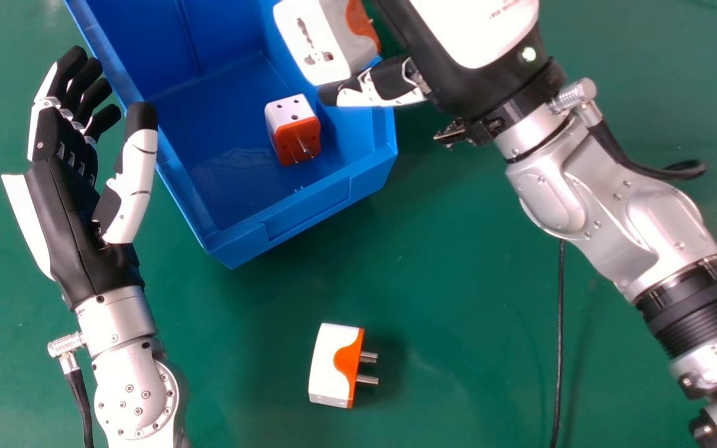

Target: Pick all objects and put in blue box

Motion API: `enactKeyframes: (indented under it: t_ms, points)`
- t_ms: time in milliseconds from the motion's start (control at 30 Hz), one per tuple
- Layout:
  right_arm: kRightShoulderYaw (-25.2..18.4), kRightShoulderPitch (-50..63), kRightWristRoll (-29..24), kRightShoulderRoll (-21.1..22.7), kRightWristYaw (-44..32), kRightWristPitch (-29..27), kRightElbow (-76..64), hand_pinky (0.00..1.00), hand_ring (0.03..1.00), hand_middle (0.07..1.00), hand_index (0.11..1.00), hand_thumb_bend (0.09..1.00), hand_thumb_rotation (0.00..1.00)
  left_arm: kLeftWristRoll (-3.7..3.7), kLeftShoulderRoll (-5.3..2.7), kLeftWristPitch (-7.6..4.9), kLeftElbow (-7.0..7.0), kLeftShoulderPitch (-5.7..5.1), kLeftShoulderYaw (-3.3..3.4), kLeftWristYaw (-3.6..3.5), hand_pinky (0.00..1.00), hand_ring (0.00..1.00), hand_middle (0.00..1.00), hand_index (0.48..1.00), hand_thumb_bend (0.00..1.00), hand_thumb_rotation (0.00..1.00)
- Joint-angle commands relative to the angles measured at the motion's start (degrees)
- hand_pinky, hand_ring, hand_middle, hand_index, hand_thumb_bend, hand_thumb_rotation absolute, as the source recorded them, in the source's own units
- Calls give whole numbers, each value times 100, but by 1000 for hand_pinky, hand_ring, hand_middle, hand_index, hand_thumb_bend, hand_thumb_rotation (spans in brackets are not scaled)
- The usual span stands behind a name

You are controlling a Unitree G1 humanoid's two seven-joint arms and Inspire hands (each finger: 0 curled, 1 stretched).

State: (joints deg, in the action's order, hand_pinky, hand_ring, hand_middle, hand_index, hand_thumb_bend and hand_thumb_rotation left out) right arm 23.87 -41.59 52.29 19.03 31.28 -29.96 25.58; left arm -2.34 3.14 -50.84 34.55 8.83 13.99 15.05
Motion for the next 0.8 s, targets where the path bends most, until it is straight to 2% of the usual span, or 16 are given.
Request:
enactKeyframes:
  t_ms: [0, 133, 367, 500, 600, 667, 767]
  points:
    - [7, -251, 21, -44, 197, -106, -21, 327, 458, 499, 507, 497, 0, -66, 23, -90, -66, 57, -24, 4, 764, 799, 820, 805, 659, 463]
    - [91, -302, 101, -68, 289, -187, 70, 326, 459, 498, 507, 498, 0, -40, 22, -119, -62, 52, -24, -5, 766, 800, 822, 806, 659, 463]
    - [242, -385, 211, -149, 445, -367, 367, 319, 457, 504, 505, 497, 0, -63, 26, -114, -67, 25, -20, 14, 763, 799, 821, 806, 654, 457]
    - [425, -491, 405, -181, 682, -395, 666, 310, 451, 513, 502, 496, 0, -20, 32, -115, -84, 1, -21, -26, 764, 798, 820, 805, 656, 458]
    - [565, -557, 448, -218, 656, -453, 927, 308, 451, 518, 498, 495, 0, -28, 46, -120, -78, -7, -11, -15, 765, 799, 820, 805, 656, 457]
    - [655, -602, 494, -246, 712, -461, 1106, 313, 451, 518, 493, 496, 0, 11, 44, -109, -84, -11, -18, -49, 766, 799, 820, 805, 655, 456]
    - [775, -702, 549, -295, 834, -456, 1452, 314, 454, 526, 486, 496, 0, 28, 33, -96, -103, -18, -20, -57, 767, 799, 820, 804, 655, 452]
